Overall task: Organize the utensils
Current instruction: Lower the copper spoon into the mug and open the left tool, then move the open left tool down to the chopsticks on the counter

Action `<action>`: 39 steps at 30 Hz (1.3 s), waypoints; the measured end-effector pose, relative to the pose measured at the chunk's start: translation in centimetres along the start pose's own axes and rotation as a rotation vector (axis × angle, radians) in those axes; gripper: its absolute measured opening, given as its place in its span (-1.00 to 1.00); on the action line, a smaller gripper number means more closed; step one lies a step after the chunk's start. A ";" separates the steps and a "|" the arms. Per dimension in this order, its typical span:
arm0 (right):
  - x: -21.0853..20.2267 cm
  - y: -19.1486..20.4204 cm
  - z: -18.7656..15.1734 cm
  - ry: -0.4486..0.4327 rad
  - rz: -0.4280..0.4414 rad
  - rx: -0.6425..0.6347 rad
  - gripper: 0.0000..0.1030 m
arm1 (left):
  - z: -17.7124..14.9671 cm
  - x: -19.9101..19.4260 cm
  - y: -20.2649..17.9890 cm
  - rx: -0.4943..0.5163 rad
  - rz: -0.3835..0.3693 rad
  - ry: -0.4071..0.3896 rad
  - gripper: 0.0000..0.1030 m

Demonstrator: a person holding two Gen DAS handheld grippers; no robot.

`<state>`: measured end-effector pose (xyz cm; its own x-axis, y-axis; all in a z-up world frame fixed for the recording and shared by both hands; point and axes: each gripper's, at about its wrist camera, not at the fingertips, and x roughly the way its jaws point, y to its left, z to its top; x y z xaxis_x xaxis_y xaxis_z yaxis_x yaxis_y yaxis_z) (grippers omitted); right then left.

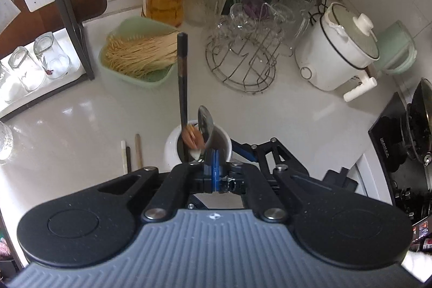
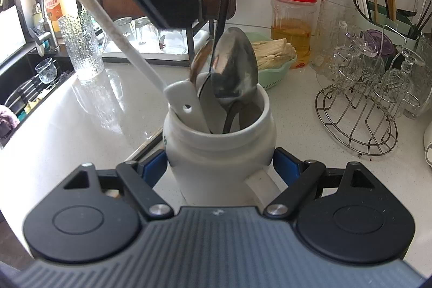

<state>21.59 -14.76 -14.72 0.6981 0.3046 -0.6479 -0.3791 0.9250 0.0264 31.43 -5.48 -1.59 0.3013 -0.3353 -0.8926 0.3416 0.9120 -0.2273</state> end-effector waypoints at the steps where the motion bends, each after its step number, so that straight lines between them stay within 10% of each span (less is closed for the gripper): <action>1: 0.0 0.0 0.0 0.001 0.000 -0.001 0.70 | 0.0 0.1 0.0 -0.002 0.000 0.001 -1.00; 26: 0.6 0.1 0.7 0.040 -0.022 0.021 0.70 | -7.4 -7.7 4.4 -0.174 -0.061 -0.342 -0.92; 39: 0.8 0.2 1.1 0.067 -0.040 0.023 0.70 | -15.3 -6.4 11.9 -0.394 -0.051 -0.368 -0.72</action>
<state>22.74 -14.04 -14.44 0.6697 0.2520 -0.6986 -0.3373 0.9413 0.0162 19.93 11.15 -4.55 0.6089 -0.3775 -0.6977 0.0252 0.8883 -0.4587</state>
